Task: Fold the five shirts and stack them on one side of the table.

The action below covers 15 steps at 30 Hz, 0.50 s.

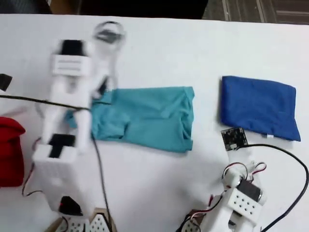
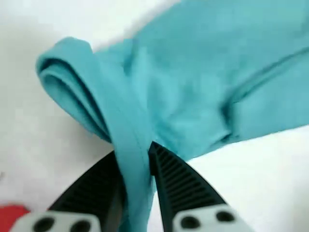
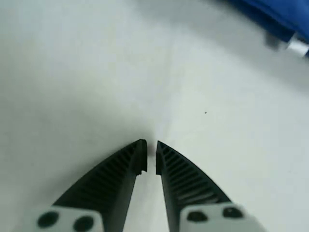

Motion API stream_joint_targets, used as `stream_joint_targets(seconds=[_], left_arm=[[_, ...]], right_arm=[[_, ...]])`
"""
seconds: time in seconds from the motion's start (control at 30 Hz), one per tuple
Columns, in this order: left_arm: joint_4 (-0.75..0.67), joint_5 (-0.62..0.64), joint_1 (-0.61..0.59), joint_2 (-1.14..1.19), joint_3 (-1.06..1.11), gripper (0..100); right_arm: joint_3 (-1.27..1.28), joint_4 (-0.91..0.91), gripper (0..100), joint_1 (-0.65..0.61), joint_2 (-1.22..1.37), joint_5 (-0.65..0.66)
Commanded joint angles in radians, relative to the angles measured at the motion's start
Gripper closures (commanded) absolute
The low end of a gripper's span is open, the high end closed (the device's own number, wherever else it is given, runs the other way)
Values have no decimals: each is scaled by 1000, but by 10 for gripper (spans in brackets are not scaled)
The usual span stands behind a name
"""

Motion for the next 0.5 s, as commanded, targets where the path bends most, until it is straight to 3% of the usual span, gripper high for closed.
stream_joint_targets(seconds=[0.0,0.2,0.47], left_arm=[[17,9,201,-74,-13,974],[-84,2,428,-74,-51,974],[-252,8,552,23,-79,974]], right_arm=[[6,2,950,12,-68,-11],[25,36,949,12,-139,-11],[37,73,947,12,-199,-11]])
